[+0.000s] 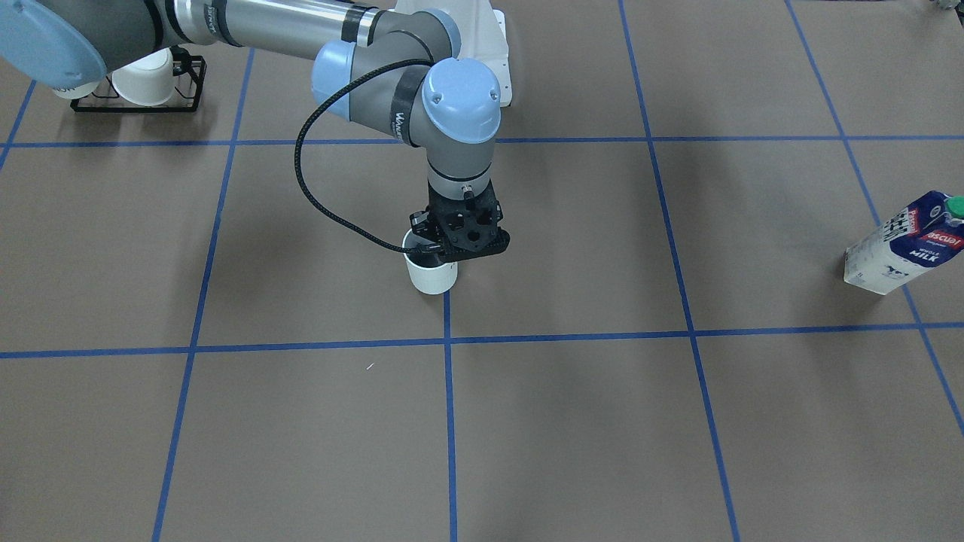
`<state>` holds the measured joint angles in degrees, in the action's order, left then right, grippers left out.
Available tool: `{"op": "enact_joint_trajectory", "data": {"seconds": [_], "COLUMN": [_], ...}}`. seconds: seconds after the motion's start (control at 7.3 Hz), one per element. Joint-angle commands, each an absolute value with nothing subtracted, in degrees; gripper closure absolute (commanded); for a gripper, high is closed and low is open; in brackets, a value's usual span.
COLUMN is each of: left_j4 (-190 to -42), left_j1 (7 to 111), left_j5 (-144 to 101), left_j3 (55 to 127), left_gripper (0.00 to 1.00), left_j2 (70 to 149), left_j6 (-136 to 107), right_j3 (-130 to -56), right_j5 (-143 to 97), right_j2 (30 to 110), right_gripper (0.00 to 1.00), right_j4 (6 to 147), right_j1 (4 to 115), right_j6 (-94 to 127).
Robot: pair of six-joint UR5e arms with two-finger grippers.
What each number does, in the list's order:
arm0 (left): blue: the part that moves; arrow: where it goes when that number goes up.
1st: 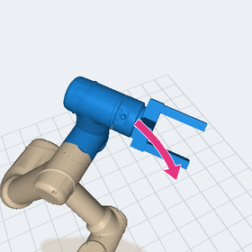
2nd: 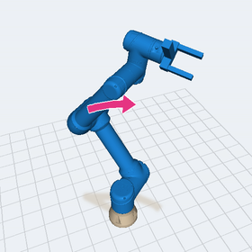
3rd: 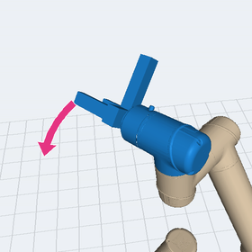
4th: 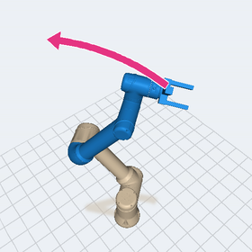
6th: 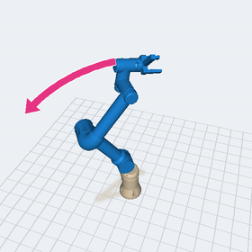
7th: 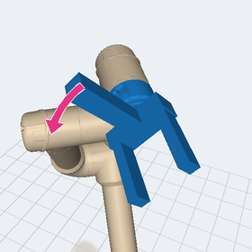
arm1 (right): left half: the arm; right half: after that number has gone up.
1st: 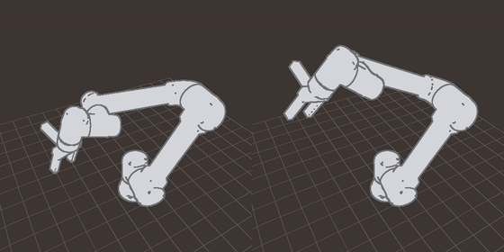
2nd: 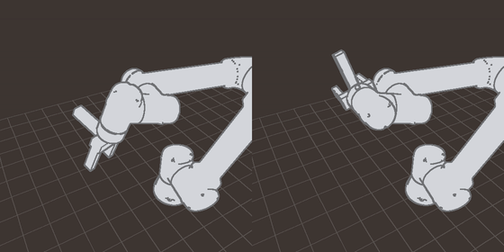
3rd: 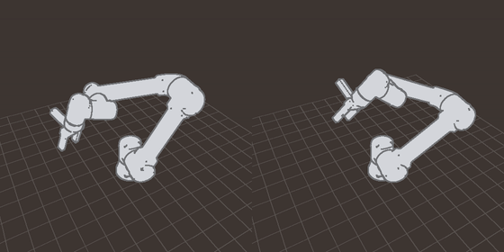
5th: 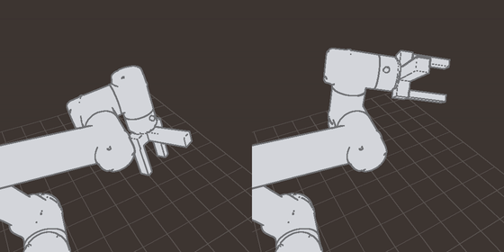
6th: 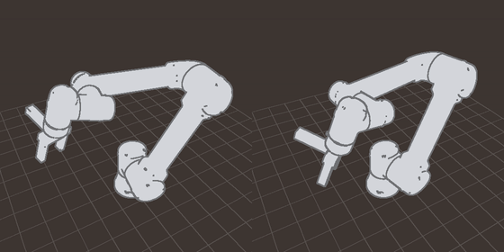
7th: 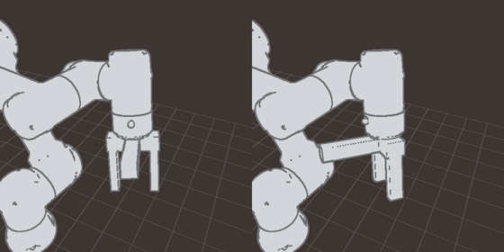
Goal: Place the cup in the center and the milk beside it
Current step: 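Carry the white mug with the right gripper to the grid center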
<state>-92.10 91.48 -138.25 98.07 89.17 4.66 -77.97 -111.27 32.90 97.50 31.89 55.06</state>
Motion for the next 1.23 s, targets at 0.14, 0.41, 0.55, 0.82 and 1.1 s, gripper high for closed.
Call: {"op": "enact_joint_trajectory", "data": {"seconds": [0.14, 0.41, 0.55, 0.82, 1.1], "left_j4": [-92.11, -92.02, -92.11, -92.11, -91.85], "left_j1": [91.41, 91.49, 91.49, 91.49, 91.32], "left_j5": [-138.25, -138.25, -138.25, -138.25, -138.16], "left_j3": [98.0, 98.09, 98.09, 98.0, 97.48], "left_gripper": [0.01, 0.01, 0.01, 0.01, 0.01], "left_j2": [89.12, 89.12, 89.12, 89.12, 89.73], "left_j6": [4.66, 4.66, 4.66, 4.66, 4.22], "right_j3": [-76.64, -75.59, -75.67, -76.54, -79.09], "right_j5": [-111.27, -111.18, -110.49, -110.3, -119.91], "right_j2": [32.08, 32.08, 31.99, 29.81, 29.88], "right_gripper": [1.0, 0.44, 0.08, 0.01, 0.01], "right_j4": [97.21, 95.47, 95.36, 95.54, 95.62], "right_j1": [31.73, 31.73, 31.73, 33.82, 42.57], "right_j6": [54.75, 54.93, 54.93, 54.5, 53.27]}}
